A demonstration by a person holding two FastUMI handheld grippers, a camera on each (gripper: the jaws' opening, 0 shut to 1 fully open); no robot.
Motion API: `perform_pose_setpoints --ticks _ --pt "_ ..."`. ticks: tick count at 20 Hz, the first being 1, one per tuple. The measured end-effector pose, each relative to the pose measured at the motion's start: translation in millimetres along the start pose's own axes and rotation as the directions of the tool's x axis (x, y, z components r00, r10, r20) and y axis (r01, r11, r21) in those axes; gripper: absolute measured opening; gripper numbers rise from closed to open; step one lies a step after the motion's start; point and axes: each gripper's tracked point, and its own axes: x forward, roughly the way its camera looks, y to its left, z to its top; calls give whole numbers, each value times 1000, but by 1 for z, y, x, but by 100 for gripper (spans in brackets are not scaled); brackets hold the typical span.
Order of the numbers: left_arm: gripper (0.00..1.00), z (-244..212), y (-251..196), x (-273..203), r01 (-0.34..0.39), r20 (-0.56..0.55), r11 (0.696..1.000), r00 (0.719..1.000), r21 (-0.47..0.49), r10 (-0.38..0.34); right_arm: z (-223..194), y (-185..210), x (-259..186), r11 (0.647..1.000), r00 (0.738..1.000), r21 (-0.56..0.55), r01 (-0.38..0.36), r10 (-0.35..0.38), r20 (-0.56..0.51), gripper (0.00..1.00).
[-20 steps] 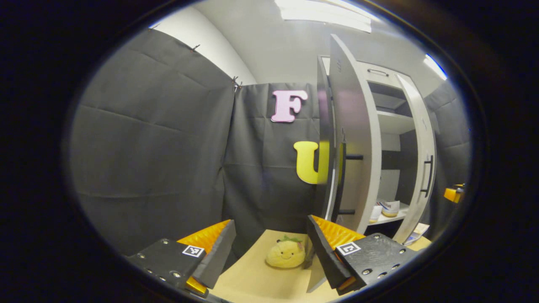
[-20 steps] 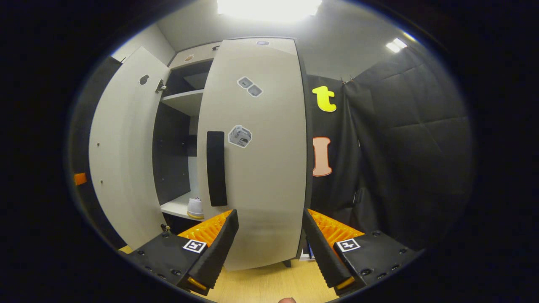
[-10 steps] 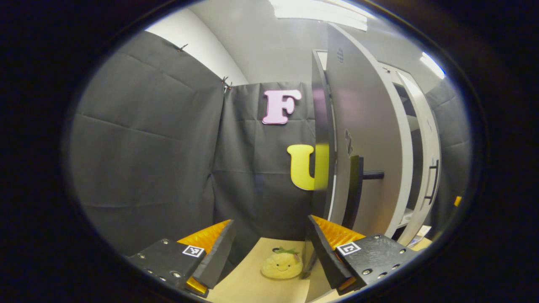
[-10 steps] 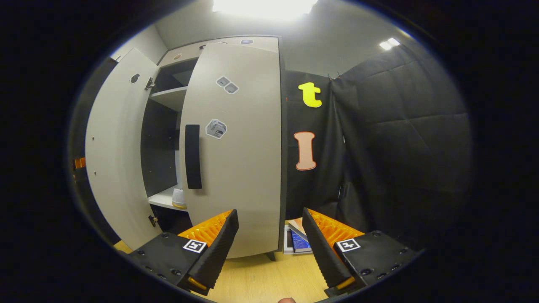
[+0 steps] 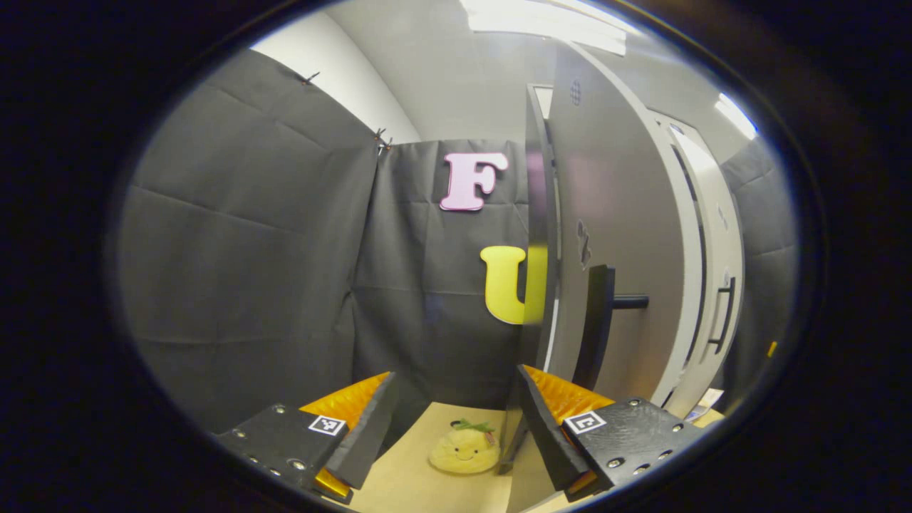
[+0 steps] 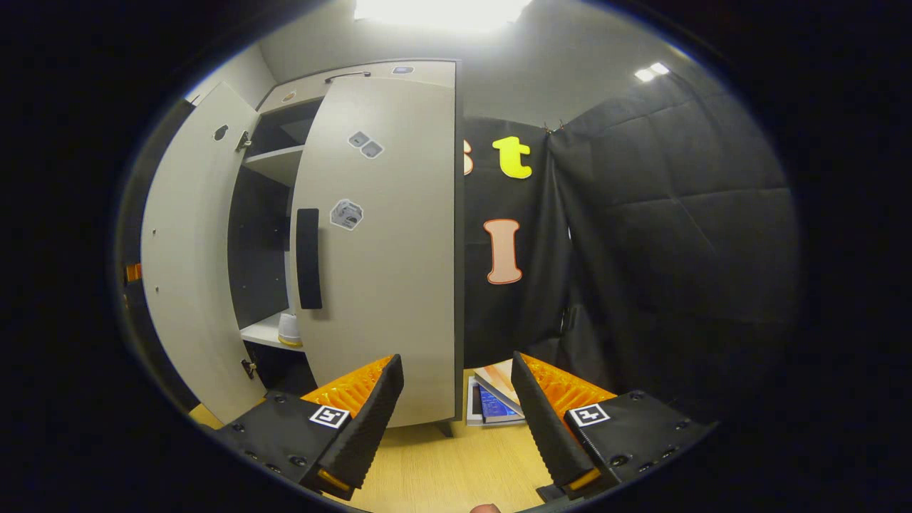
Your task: Grab one shoe with the right hand and put it into the shoe cabinet, grab the other shoe with the left hand and put it into the shoe cabinet; then close the right door with the right hand and the left door with the left hand.
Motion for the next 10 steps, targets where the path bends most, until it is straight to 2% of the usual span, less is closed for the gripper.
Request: perform_pose_setpoints --ticks 6,10 --pt "94 -1 -65 -7 106 8 994 994 30 -106 -1 1 1 1000 1000 2 -17 17 5 96" --pt "95 -5 -106 -4 163 2 987 987 11 -163 0 -15 -4 1000 1000 4 5 -5 10 96"
